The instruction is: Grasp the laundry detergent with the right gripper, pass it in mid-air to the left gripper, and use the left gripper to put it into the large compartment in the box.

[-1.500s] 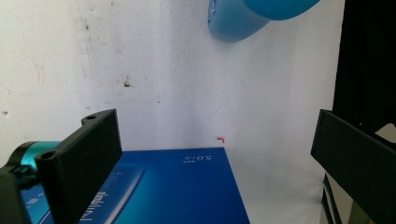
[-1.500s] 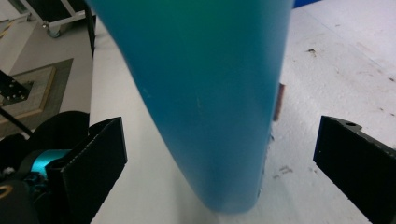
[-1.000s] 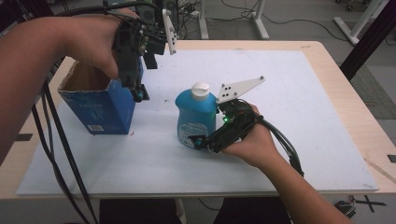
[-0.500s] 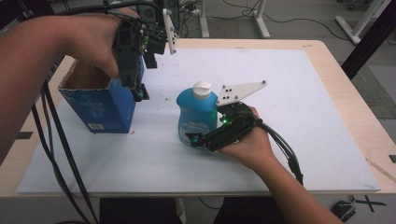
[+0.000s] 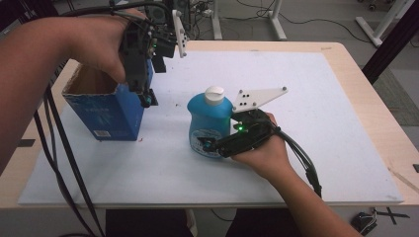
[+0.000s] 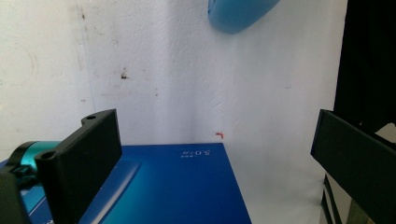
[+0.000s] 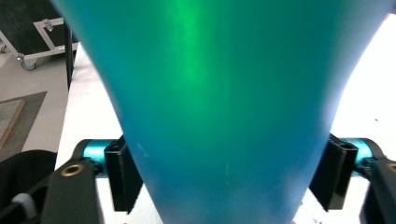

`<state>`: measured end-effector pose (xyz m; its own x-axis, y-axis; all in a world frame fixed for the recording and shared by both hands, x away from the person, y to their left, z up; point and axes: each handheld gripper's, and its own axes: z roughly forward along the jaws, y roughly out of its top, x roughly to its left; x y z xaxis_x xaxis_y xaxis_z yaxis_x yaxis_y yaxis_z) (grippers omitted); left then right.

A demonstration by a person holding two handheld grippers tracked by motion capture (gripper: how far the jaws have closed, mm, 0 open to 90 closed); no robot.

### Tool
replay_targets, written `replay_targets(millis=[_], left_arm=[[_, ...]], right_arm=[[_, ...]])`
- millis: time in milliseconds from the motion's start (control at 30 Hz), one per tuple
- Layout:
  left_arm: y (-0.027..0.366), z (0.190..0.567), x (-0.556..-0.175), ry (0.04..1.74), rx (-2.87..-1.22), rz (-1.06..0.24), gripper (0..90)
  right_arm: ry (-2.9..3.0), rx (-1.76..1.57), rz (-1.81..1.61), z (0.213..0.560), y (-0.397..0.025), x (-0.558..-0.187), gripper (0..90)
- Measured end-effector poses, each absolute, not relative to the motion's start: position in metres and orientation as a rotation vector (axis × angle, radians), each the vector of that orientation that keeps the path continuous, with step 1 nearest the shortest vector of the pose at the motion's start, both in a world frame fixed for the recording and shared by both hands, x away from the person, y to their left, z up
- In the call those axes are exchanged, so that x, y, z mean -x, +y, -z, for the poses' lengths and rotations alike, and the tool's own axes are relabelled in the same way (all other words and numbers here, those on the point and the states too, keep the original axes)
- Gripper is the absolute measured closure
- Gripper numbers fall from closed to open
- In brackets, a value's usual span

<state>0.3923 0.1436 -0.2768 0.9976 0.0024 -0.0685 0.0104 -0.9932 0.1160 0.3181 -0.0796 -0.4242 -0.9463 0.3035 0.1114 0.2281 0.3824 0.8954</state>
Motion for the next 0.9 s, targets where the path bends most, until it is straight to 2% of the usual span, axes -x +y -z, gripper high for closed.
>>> replay_targets(millis=[167,300,900], left_arm=[[0.1417,0.2762,-0.3913,0.003,-3.022,0.102,1.7],[0.1407,0.2766,-0.3906,0.002,-3.023,0.104,1.7],[0.1428,0.2764,-0.3889,0.011,-3.025,0.098,1.7]], right_arm=[[2.554,-0.487,-1.626,0.4254,-0.0787,-0.3182,27.2],[2.552,-0.475,-1.623,0.4257,-0.0784,-0.3172,32.5],[2.528,-0.466,-1.617,0.4295,-0.0770,-0.3150,38.8]])
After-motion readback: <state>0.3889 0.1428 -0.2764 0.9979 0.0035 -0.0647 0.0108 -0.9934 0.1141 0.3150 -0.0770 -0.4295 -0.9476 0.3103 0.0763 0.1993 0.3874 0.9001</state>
